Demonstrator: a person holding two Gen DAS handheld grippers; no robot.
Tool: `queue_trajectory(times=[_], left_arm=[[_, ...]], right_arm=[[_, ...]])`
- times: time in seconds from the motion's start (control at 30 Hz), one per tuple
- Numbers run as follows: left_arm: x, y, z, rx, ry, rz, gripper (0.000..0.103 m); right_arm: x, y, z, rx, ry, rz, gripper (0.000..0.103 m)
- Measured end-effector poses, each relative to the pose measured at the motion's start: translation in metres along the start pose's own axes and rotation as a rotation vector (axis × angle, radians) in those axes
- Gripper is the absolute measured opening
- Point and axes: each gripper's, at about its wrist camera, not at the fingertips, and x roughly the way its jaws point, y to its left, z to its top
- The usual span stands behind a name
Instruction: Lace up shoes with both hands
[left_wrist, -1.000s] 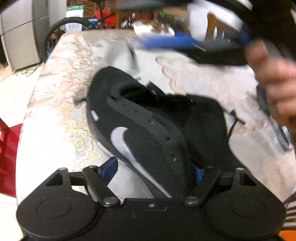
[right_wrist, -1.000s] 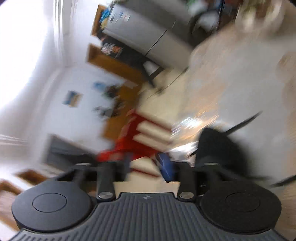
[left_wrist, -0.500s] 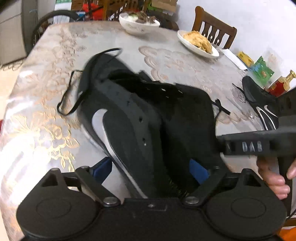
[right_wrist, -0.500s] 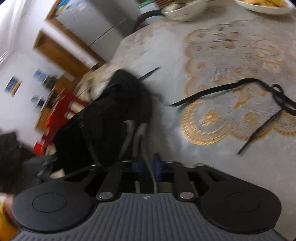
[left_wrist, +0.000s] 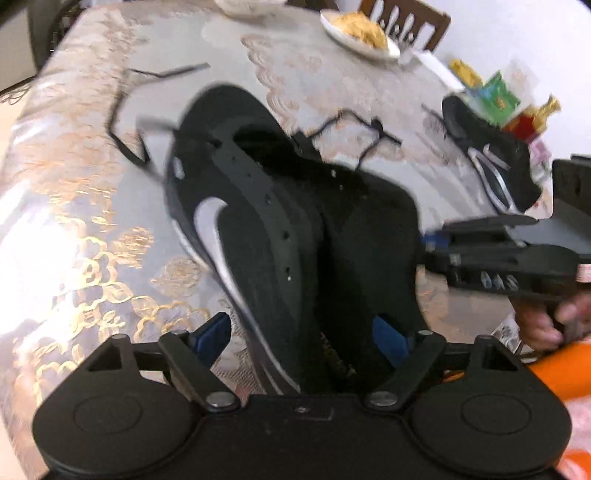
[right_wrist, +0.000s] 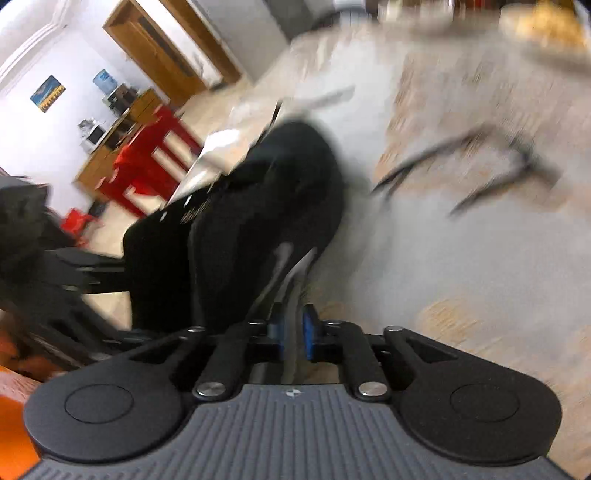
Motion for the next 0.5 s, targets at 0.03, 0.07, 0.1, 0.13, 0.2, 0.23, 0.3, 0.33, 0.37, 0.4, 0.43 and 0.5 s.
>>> queue_trajectory(times=[0.03,0.07,0.1,0.13,0.2,0.23,0.3,0.33,0.37,0.4,0.43,0.5], left_arm=[[-0.007,0.001,0.0,-0.008,-0.016,0.005,0.082],[-0.014,0.001,0.001,-0.015,-0.031,0.01,0.083],[-0.021,0.002,0.001,-0.023,-0.047,0.015,0.083],[-0.028,0.003,0.002,-0.031,-0.062,0.02,0.083],[-0.037,0.0,0.004,-0.049,-0.096,0.036,0.083],[-0.036,-0.004,0.007,-0.065,-0.112,0.051,0.083],[-0.039,-0.002,0.008,-0.1,-0.128,0.074,0.083],[-0.04,-0.001,0.008,-0.115,-0.135,0.084,0.083],[-0.04,0.0,0.006,-0.129,-0.14,0.094,0.083],[-0.041,0.0,0.005,-0.143,-0.145,0.103,0.083],[-0.041,0.001,0.004,-0.158,-0.15,0.112,0.083],[-0.045,0.005,0.003,-0.186,-0.157,0.12,0.083]], right_arm=[[-0.003,0.0,0.003,-0.063,-0.044,-0.054,0.022],[-0.003,0.001,0.006,-0.136,-0.079,-0.098,0.027],[0.001,0.003,0.008,-0.224,-0.097,-0.122,0.029],[0.01,0.005,0.011,-0.332,-0.109,-0.138,0.03],[0.032,0.01,0.017,-0.544,-0.138,-0.168,0.03],[0.043,0.012,0.02,-0.64,-0.146,-0.176,0.03],[0.065,0.013,0.026,-0.774,-0.132,-0.171,0.03],[0.076,0.012,0.029,-0.831,-0.122,-0.167,0.03],[0.085,0.012,0.032,-0.878,-0.119,-0.163,0.03],[0.09,0.013,0.034,-0.904,-0.121,-0.158,0.029],[0.091,0.013,0.035,-0.917,-0.119,-0.153,0.017],[0.083,0.011,0.042,-0.859,-0.128,-0.112,0.002]])
